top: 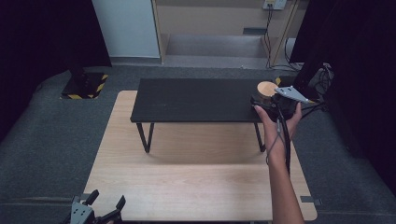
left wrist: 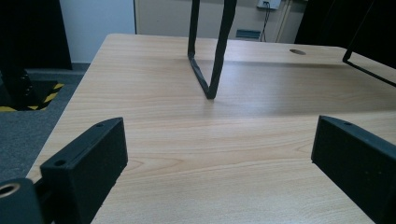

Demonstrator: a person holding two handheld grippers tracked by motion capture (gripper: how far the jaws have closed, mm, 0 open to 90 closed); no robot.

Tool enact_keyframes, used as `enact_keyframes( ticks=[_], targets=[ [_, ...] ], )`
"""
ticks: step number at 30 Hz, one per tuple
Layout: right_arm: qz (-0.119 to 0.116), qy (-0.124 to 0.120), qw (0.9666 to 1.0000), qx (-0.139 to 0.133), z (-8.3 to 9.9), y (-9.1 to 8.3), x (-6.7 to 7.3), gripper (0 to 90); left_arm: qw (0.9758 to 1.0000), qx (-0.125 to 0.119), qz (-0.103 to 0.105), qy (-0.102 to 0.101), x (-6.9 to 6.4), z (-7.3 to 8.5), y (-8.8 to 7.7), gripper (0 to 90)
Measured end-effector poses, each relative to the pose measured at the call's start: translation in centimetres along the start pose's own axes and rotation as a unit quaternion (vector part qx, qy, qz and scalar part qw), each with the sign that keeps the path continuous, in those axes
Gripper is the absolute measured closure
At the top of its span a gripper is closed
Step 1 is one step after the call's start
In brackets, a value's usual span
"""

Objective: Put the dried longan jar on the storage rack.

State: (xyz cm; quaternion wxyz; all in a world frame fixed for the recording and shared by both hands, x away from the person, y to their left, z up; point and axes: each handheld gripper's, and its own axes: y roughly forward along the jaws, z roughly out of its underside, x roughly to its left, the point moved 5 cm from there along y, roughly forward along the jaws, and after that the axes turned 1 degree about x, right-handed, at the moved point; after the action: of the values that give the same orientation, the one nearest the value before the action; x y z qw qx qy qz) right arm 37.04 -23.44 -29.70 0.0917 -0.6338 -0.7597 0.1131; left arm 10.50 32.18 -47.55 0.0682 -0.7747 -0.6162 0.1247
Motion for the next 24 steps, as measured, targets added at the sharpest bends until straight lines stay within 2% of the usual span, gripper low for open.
enact_keyframes(
  ticks=[16, 24],
  targets=[
    [-0.009, -0.012, 0.9998, -0.010, 0.0, -1.6, 0.5, 1.4, 1.0000, -0.005, -0.001, 0.001, -0.1, -0.1, -0.4, 2.2],
    [-0.019, -0.011, 0.9997, -0.015, 0.9, -3.0, 0.8, 1.4, 1.0000, -0.008, -0.005, 0.000, -0.1, -0.2, -0.7, 2.2]
  ],
)
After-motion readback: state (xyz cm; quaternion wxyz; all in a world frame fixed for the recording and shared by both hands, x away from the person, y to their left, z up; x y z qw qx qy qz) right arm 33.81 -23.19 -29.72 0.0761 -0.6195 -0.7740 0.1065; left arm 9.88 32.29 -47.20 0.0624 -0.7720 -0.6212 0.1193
